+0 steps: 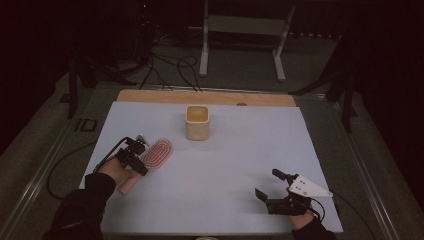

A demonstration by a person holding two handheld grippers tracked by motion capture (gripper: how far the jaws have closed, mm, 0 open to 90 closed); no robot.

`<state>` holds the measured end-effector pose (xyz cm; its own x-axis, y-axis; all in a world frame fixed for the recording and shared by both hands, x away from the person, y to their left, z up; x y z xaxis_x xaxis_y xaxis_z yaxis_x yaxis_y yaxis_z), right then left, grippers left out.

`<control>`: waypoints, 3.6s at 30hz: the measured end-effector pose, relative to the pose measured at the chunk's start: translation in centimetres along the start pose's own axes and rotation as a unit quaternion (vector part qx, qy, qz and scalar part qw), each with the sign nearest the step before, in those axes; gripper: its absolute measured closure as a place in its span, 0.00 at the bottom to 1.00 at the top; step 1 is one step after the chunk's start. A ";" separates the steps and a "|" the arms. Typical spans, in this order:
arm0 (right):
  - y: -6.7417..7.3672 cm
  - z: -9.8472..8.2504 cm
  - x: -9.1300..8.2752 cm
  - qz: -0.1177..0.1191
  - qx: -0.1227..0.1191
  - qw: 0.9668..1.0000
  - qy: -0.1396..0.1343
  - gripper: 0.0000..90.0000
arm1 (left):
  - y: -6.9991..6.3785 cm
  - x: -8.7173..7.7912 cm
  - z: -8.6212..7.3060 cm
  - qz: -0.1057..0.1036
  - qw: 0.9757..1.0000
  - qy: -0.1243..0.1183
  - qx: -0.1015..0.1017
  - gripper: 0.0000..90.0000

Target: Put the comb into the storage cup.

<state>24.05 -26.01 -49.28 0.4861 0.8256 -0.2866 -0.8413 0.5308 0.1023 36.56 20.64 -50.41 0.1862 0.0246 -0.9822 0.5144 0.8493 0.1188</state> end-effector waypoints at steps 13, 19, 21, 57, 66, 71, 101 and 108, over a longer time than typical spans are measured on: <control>-0.1 0.0 0.0 0.001 0.002 1.000 0.001 0.09 | -0.1 0.1 -0.4 0.003 1.000 -0.010 0.004 0.79; -0.1 0.0 0.0 0.001 0.005 1.000 0.001 0.09 | -0.4 -0.1 -0.7 0.001 1.000 -0.031 0.006 0.79; -0.1 0.0 0.0 0.001 0.002 1.000 0.002 0.09 | -0.5 -0.2 -0.7 -0.005 0.999 -0.034 0.009 0.79; -0.1 0.0 0.1 0.002 0.006 1.000 -0.001 0.09 | -5.5 -5.5 -0.7 -0.028 0.973 -0.229 0.019 0.79; -0.1 -0.1 0.0 0.002 0.009 1.000 -0.002 0.09 | -7.6 -5.8 -0.2 -0.037 0.962 -0.269 0.034 0.79; -0.2 -0.1 0.1 0.002 0.008 1.000 -0.001 0.09 | -8.3 -5.9 -0.1 -0.044 0.955 -0.290 0.035 0.79; -0.2 -0.2 0.2 0.004 0.012 1.000 0.000 0.09 | -10.9 -5.2 -1.7 -0.051 0.913 -0.404 0.012 0.79; -0.3 -0.2 0.2 0.005 0.014 1.000 0.001 0.09 | -11.6 -5.0 -3.0 -0.034 0.908 -0.416 0.020 0.79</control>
<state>24.36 -26.00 -49.56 0.4769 0.8303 -0.2883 -0.8390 0.5278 0.1321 27.17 12.21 -47.31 0.7130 -0.4483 -0.5391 0.5750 0.8139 0.0836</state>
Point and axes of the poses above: each handheld gripper's, and its own axes: x roughly forward along the jaws, z roughly out of its top, y roughly to its left, the point moved 2 cm from there along x, roughly forward along the jaws, and after that the axes turned 13 degrees about z, right-handed, at the moved point
